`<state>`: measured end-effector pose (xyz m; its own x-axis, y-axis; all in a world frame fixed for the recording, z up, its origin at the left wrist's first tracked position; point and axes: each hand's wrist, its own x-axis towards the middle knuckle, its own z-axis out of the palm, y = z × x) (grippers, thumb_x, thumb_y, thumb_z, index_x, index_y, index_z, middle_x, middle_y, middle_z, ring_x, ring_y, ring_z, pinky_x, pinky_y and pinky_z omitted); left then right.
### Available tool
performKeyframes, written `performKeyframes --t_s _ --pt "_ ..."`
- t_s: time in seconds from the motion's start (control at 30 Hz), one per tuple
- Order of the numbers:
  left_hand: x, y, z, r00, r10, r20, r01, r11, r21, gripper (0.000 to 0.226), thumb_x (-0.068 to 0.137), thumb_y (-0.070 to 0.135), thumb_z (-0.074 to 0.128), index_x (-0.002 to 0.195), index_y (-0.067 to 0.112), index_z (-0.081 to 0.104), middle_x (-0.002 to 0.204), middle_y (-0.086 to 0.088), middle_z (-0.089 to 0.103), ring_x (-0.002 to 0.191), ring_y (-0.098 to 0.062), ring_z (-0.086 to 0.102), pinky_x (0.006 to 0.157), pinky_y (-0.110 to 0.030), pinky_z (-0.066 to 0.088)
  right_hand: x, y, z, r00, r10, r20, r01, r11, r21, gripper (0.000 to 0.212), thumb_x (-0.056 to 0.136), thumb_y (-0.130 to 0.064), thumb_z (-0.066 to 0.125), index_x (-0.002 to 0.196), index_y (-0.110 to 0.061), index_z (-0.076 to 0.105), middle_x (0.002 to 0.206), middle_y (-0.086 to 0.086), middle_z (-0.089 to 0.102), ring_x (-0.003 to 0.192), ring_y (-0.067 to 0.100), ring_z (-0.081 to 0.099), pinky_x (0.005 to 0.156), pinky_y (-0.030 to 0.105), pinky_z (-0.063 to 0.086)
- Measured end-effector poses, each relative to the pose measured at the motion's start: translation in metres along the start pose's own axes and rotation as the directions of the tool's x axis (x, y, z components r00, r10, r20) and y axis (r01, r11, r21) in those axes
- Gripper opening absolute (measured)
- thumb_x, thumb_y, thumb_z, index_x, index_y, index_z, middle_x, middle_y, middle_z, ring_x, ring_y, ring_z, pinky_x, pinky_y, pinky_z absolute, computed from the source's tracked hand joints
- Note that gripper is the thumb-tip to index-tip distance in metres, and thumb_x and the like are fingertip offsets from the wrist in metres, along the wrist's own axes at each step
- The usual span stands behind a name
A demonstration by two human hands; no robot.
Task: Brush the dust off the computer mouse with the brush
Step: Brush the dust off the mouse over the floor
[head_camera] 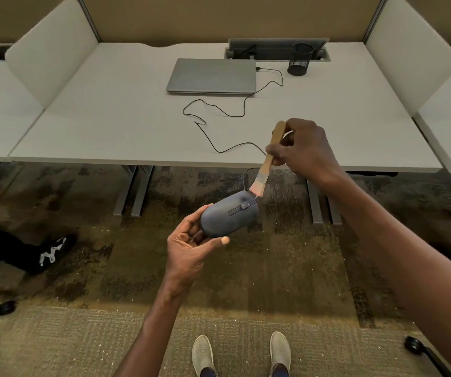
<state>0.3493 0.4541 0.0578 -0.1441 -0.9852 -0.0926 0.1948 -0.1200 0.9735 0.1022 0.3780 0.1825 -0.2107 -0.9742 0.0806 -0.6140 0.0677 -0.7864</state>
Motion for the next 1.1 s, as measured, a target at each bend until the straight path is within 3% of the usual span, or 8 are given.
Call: performKeyframes --t_s 0.1,0.23,0.4,0.63,0.7,0.87,0.97,1.1 --pt "0.0 0.003 -0.002 1.0 -0.013 -0.01 0.013 1.0 -0.014 0.081 0.048 0.021 0.098 0.122 0.025 0.064 0.12 0.006 0.073 0.114 -0.017 0.07 0.083 -0.023 0.06 -0.006 0.003 0.005 0.999 0.007 0.047 -0.007 1.0 0.009 0.025 0.089 -0.012 0.076 0.108 -0.003 0.062 0.091 0.01 0.072 0.069 0.018 0.076 0.069 0.034 0.065" --pt "-0.001 0.004 -0.004 1.0 -0.02 -0.018 0.019 0.998 -0.053 0.081 0.048 0.015 0.093 0.123 0.023 0.064 0.122 0.002 0.073 0.114 -0.019 0.07 0.083 -0.024 0.06 -0.006 0.012 0.01 0.997 0.01 0.075 -0.015 0.998 0.061 0.027 0.087 -0.01 0.077 0.107 -0.002 0.061 0.095 0.012 0.071 0.075 0.022 0.076 0.071 0.04 0.065" --pt "-0.001 0.004 -0.007 0.999 -0.036 -0.026 0.034 0.996 -0.08 0.091 0.039 0.026 0.101 0.123 0.021 0.064 0.119 0.0 0.075 0.111 -0.016 0.071 0.082 -0.023 0.06 -0.007 0.028 0.008 0.991 -0.069 -0.112 0.055 0.991 -0.124 0.016 0.089 -0.007 0.074 0.097 -0.006 0.06 0.087 0.003 0.067 0.078 0.021 0.07 0.075 0.043 0.062" --pt "0.001 0.006 -0.006 0.999 -0.037 -0.01 0.036 0.997 -0.07 0.09 0.04 0.026 0.1 0.122 0.022 0.064 0.118 0.003 0.075 0.11 -0.015 0.072 0.081 -0.022 0.06 -0.005 0.011 0.001 0.994 -0.036 -0.105 0.047 0.994 0.102 0.024 0.09 -0.01 0.074 0.11 -0.008 0.06 0.094 0.011 0.072 0.078 0.02 0.076 0.071 0.031 0.065" --pt "0.002 0.005 -0.006 0.999 -0.031 -0.02 0.029 0.997 -0.066 0.085 0.043 0.017 0.096 0.122 0.022 0.064 0.119 0.002 0.075 0.112 -0.017 0.071 0.082 -0.022 0.06 -0.007 0.003 -0.001 0.997 -0.03 -0.078 0.043 0.985 0.166 0.028 0.091 -0.009 0.073 0.115 -0.007 0.059 0.095 0.011 0.073 0.075 0.016 0.076 0.067 0.023 0.062" --pt "0.005 0.001 -0.008 1.0 -0.012 -0.029 0.011 0.999 -0.048 0.08 0.05 0.008 0.094 0.122 0.022 0.064 0.119 0.002 0.075 0.114 -0.018 0.07 0.084 -0.022 0.059 -0.018 -0.014 -0.004 0.994 -0.084 0.066 0.065 0.968 0.243 0.031 0.091 -0.007 0.072 0.119 -0.003 0.059 0.094 0.013 0.072 0.074 0.014 0.077 0.065 0.019 0.06" --pt "0.005 0.003 -0.008 0.999 -0.031 -0.02 0.029 0.996 -0.079 0.09 0.041 0.024 0.1 0.123 0.022 0.064 0.12 0.003 0.074 0.113 -0.017 0.07 0.084 -0.022 0.059 -0.019 -0.015 0.0 0.986 -0.137 0.09 0.119 0.977 0.179 0.028 0.09 -0.007 0.073 0.114 -0.006 0.06 0.094 0.013 0.072 0.076 0.017 0.076 0.066 0.021 0.061" --pt "0.003 0.005 -0.01 0.997 -0.059 -0.046 0.053 0.992 -0.119 0.096 0.036 0.032 0.102 0.123 0.02 0.063 0.119 0.001 0.075 0.113 -0.017 0.071 0.082 -0.023 0.06 -0.017 -0.01 -0.002 0.983 -0.183 -0.019 0.184 0.98 0.075 0.027 0.091 -0.009 0.073 0.114 -0.008 0.06 0.094 0.011 0.071 0.078 0.018 0.076 0.072 0.028 0.064"
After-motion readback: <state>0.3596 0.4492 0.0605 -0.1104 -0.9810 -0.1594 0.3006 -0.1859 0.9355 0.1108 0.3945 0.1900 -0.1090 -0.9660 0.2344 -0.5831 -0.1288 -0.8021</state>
